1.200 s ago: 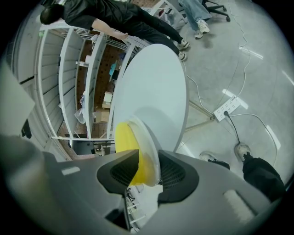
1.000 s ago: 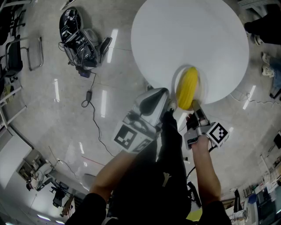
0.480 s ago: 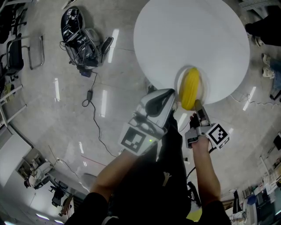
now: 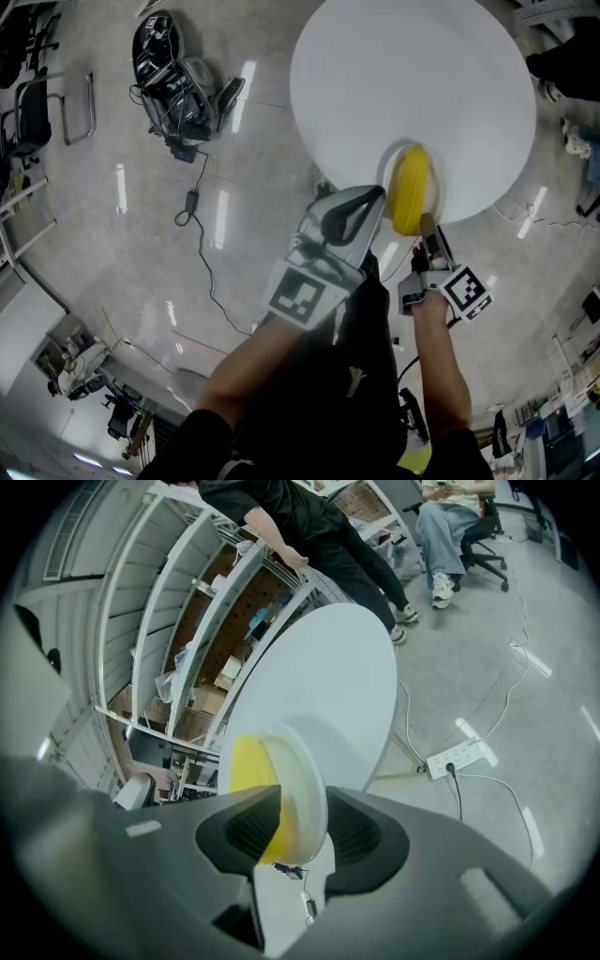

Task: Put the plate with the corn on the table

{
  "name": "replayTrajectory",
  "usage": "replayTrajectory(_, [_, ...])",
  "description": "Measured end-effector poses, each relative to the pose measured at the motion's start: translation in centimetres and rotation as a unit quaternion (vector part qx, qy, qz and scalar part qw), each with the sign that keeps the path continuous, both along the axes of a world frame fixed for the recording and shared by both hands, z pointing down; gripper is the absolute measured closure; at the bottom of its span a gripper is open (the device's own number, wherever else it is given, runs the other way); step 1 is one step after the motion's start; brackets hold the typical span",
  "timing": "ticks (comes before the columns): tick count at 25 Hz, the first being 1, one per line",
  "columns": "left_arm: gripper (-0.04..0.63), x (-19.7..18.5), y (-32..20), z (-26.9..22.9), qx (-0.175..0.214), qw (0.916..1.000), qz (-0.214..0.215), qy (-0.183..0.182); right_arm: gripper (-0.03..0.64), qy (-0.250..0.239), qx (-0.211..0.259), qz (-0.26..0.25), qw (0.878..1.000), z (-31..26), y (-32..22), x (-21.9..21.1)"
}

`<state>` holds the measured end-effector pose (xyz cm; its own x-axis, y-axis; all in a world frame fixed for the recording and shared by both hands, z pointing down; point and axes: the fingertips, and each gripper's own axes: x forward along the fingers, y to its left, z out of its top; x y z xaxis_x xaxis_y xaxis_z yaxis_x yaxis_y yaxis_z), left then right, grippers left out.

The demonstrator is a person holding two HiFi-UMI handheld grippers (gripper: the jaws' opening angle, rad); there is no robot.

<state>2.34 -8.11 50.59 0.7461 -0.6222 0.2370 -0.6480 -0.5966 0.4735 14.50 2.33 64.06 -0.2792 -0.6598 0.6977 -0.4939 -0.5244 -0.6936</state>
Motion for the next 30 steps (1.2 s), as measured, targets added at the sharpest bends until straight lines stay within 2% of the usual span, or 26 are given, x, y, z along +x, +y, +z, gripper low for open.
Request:
replayTrajectory(2, [0.591,0.1,-0.1,-0.1,-0.001,1.0000,-0.001,0.003,0.468,0.001,0.019,-0.012,1.000,-0.3,-0.7,-0.2])
replayTrajectory(7, [0.591,0.3,0.0,-0.2,0.001,1.0000,0.001,0.005,0.453,0.021,0.025,-0.022,0.999,-0.4,-0.6,0.1])
replayTrajectory(14, [0.591,0.7,0.0,0.0,0.000,1.0000,0.004,0.003,0.454,0.015,0.032,-0.005,0.999,-0.5,-0.7,0.5])
replayTrajectory(18, [0.591,1.0,0.1,-0.1,0.002,1.0000,0.007,0.002,0.453,0.005,0.067,-0.021,0.997,-0.9,-1.7,0.1])
replayTrajectory(23, [0.591,1.1,0.0,-0.3,0.004,1.0000,0.004,0.002,0.454,0.025,0.032,-0.013,0.999,-0.5,-0.5,1.0])
replayTrajectory(30, [0.591,1.2,0.0,-1.2,0.010,1.0000,0.002,0.001,0.454,0.059,0.042,-0.047,0.996,-1.2,-0.6,1.5])
